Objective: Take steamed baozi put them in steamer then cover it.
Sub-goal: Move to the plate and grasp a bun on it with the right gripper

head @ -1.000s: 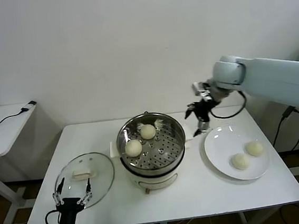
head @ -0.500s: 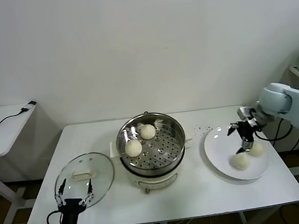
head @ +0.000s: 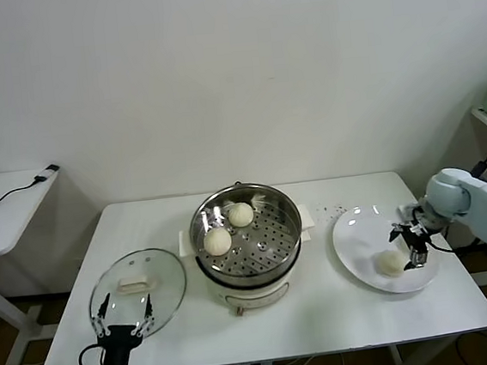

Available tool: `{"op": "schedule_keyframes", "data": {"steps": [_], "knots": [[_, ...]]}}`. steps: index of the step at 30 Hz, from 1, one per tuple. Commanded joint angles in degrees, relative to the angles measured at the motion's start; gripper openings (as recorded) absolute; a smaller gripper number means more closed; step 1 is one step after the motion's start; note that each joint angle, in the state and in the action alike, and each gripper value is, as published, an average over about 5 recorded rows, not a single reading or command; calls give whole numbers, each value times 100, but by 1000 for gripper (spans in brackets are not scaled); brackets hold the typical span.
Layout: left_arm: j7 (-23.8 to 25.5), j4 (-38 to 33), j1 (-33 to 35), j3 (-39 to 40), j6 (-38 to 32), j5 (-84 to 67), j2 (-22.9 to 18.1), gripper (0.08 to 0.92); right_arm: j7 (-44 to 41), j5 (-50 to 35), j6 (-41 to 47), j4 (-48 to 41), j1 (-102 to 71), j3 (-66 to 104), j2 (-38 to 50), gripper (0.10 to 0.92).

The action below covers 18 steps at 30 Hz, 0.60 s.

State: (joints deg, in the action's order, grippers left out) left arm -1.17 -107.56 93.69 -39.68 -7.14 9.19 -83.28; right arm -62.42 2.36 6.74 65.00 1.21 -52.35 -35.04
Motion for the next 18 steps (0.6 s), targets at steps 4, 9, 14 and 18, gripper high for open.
{"op": "schedule_keyframes", "data": {"steps": [4, 9, 14, 18], "knots": [[-3, 26, 2, -14, 5, 53, -11, 823, -64, 438, -124, -593, -585, 565, -458, 823], [-3, 32, -3, -6, 7, 74, -16, 823, -106, 419, -173, -639, -539, 574, -483, 818], [-6, 31, 4, -4, 3, 81, -23, 823, -163, 377, -218, -649, -472, 538, -477, 771], [-7, 25, 11, -7, -1, 79, -24, 823, -210, 306, -273, -652, -448, 517, -467, 728]]}}
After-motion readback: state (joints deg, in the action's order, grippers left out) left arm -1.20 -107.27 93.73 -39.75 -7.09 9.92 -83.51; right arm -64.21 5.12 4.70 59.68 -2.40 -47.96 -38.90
